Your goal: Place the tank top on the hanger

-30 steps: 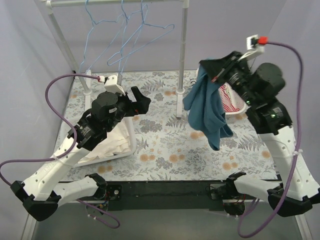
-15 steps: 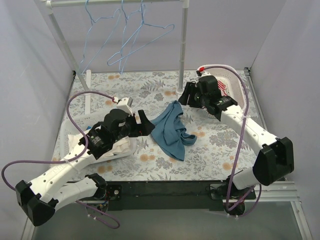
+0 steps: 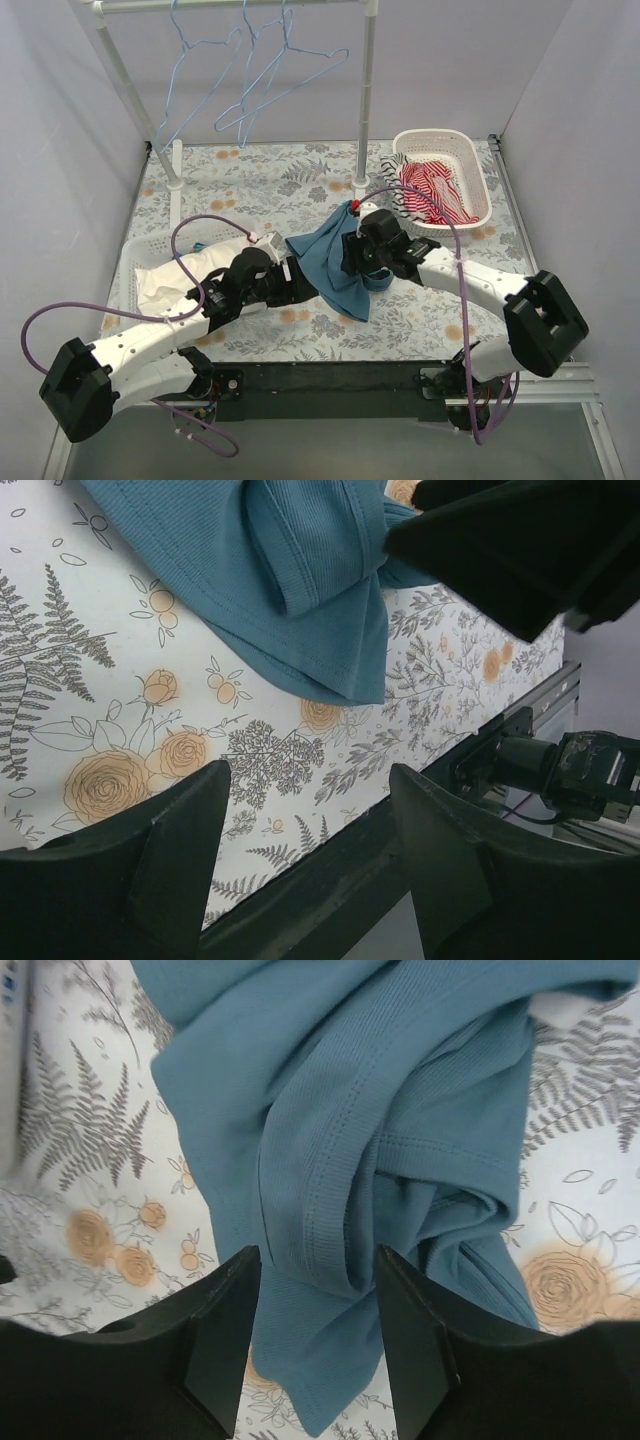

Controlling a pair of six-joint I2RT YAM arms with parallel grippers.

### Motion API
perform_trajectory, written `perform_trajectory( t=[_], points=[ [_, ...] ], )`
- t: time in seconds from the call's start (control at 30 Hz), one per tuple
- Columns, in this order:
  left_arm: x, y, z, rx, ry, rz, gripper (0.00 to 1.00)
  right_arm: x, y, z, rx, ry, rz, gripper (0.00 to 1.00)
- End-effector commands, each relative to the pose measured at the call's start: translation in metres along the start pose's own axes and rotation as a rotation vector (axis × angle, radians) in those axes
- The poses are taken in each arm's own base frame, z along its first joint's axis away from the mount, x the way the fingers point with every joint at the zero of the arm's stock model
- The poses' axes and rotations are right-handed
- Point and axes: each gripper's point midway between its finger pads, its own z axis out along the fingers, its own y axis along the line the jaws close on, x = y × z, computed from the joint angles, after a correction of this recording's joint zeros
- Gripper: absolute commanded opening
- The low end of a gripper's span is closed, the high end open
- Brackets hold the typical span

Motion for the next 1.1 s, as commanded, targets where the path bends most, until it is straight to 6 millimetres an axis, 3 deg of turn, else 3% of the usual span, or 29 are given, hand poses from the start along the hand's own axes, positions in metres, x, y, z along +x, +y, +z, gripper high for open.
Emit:
perform_trajectory(
  t=[0.0, 0.1, 0.2, 0.33, 0.43, 0.57, 0.67, 0.7, 0.77, 0.8, 0.87, 0.93, 1.07],
  points=[
    [-0.005, -0.01, 0.001, 0.046, -0.037, -0.028, 0.64, -0.01, 0.011, 0.02, -0.009, -0.024, -0.087, 0.57],
    [-0.001, -0.01, 0.002, 0.049, -0.032, -0.038, 0.63, -0.004, 0.011, 0.031, 0.007, 0.003, -0.091, 0.56],
    [0.002, -0.014, 0.005, 0.054, -0.028, -0.032, 0.63, 0.001, 0.003, 0.034, 0.054, 0.026, -0.088, 0.46],
    [0.009, -0.017, 0.014, 0.026, -0.012, 0.01, 0.61, -0.017, -0.005, 0.016, 0.12, -0.049, -0.072, 0.12],
    [0.015, -0.023, 0.021, 0.012, -0.004, 0.035, 0.59, -0.041, -0.012, -0.01, 0.192, -0.119, -0.055, 0.01],
    [0.018, -0.031, 0.039, -0.007, -0.01, 0.065, 0.58, -0.064, -0.022, -0.039, 0.273, -0.189, -0.039, 0.01],
    [0.019, -0.047, 0.05, 0.014, -0.019, 0.087, 0.55, -0.065, -0.031, -0.046, 0.326, -0.181, -0.043, 0.01],
    [0.029, -0.045, 0.059, -0.005, 0.005, 0.1, 0.55, -0.066, -0.039, -0.048, 0.359, -0.183, -0.036, 0.01],
    [0.025, -0.053, 0.067, -0.02, -0.023, 0.111, 0.52, -0.067, -0.046, -0.053, 0.393, -0.18, -0.029, 0.01],
    [0.034, -0.05, 0.076, -0.043, -0.004, 0.125, 0.52, -0.068, -0.053, -0.056, 0.415, -0.184, -0.019, 0.01],
    [0.032, -0.055, 0.084, -0.066, -0.03, 0.135, 0.51, -0.071, -0.056, -0.061, 0.422, -0.197, -0.005, 0.01],
    [0.043, -0.048, 0.094, -0.107, -0.015, 0.151, 0.5, -0.075, -0.061, -0.067, 0.432, -0.211, 0.006, 0.01],
    [0.045, -0.041, 0.108, -0.187, -0.062, 0.168, 0.5, -0.077, -0.065, -0.074, 0.435, -0.227, 0.024, 0.01]
  ],
)
